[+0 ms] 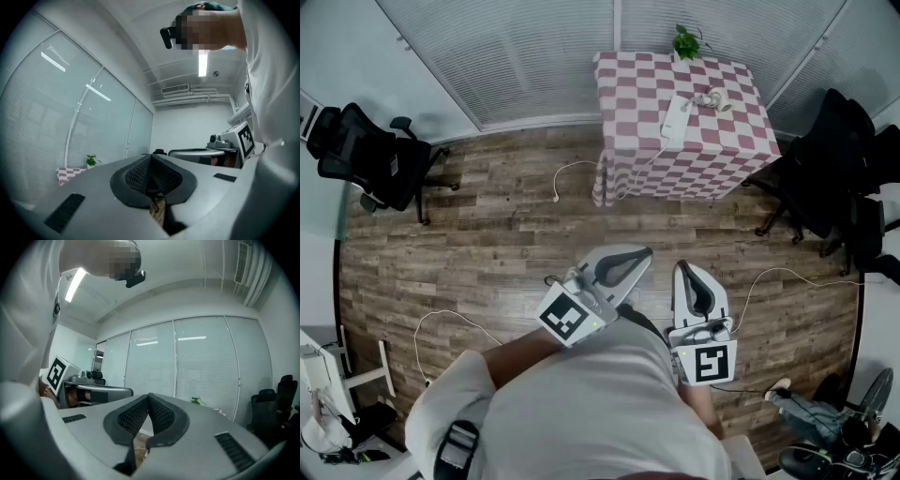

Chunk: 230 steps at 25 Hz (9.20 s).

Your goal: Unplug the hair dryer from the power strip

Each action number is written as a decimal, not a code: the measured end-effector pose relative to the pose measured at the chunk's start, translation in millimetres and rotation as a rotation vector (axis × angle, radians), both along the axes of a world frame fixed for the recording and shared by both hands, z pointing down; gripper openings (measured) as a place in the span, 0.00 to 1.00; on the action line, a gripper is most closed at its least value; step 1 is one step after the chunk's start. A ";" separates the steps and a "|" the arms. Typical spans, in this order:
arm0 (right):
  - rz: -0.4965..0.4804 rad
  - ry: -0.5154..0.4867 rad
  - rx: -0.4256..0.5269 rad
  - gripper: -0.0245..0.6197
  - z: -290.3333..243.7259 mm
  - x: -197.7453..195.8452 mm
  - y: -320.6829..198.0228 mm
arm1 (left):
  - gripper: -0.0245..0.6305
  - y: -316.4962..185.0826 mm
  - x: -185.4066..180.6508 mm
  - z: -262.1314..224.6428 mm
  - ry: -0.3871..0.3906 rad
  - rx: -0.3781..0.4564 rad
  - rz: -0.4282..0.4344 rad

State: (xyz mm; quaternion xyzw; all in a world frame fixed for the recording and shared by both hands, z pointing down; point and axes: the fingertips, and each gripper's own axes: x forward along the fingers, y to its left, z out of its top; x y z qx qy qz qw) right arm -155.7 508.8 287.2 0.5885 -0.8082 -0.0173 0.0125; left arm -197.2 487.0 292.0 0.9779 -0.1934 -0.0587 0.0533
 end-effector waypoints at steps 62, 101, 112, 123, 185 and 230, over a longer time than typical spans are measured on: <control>-0.083 0.001 -0.020 0.09 17.0 82.8 -249.3 | 0.08 -249.0 86.7 18.2 0.015 -0.040 -0.051; -0.016 -0.030 -0.082 0.09 47.1 175.0 -409.5 | 0.08 -409.2 178.1 49.1 -0.056 -0.084 0.029; -0.019 -0.038 -0.076 0.09 49.7 271.4 -476.4 | 0.08 -474.2 253.1 50.7 -0.069 -0.096 -0.029; -0.122 -0.034 -0.086 0.09 51.2 303.2 -518.5 | 0.08 -521.7 287.8 49.7 -0.105 -0.042 -0.130; -0.113 -0.010 -0.768 0.30 415.8 257.4 -597.2 | 0.08 -572.9 273.4 406.0 -0.827 -0.240 0.088; -0.093 0.045 -0.810 0.20 449.0 257.1 -622.5 | 0.08 -572.3 279.6 470.6 -1.303 -0.097 0.226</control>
